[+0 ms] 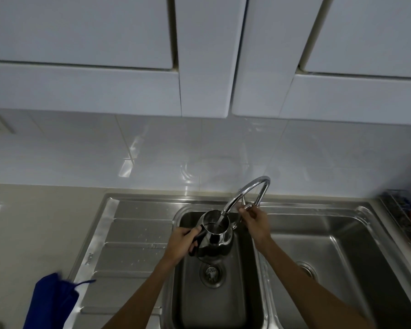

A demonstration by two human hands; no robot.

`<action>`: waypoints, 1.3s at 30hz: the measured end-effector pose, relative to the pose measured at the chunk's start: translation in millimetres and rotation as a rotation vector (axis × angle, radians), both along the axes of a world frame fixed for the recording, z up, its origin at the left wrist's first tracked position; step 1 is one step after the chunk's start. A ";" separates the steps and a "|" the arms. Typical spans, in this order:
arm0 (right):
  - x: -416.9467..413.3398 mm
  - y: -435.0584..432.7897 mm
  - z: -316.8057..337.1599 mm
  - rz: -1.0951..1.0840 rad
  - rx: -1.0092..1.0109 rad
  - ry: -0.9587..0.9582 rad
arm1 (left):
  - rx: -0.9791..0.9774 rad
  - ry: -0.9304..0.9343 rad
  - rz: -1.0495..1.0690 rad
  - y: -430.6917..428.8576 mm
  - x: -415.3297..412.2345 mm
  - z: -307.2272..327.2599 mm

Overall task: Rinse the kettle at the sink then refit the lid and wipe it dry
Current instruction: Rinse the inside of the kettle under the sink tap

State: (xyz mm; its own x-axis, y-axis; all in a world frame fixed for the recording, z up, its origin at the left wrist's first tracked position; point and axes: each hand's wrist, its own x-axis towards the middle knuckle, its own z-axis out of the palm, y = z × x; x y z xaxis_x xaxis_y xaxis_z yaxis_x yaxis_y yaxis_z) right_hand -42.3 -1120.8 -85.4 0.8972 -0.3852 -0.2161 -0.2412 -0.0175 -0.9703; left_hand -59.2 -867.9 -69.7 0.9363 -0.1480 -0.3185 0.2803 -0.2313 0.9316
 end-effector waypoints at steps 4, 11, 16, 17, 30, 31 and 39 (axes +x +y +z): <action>-5.4 4.4 3.5 -0.027 0.003 -0.025 | 0.078 -0.040 0.079 -3.4 1.7 0.3; -5.4 11.1 5.7 0.035 -0.010 0.019 | 0.119 -0.061 0.090 -2.5 9.9 2.6; -7.8 15.8 -14.4 0.049 0.000 0.094 | 0.090 -0.088 0.046 -0.2 18.4 4.3; -8.4 15.5 -16.9 0.040 0.001 0.104 | 0.086 -0.088 0.028 0.6 19.8 4.3; -23.1 23.7 -42.0 -0.021 -0.004 0.180 | 0.108 -0.081 -0.107 14.1 24.2 3.7; -22.0 20.8 -49.1 -0.013 -0.003 0.188 | 0.101 -0.080 -0.119 14.0 24.2 5.8; -18.7 20.8 -28.1 -0.026 0.033 0.197 | 0.091 -0.036 -0.226 13.0 24.6 28.1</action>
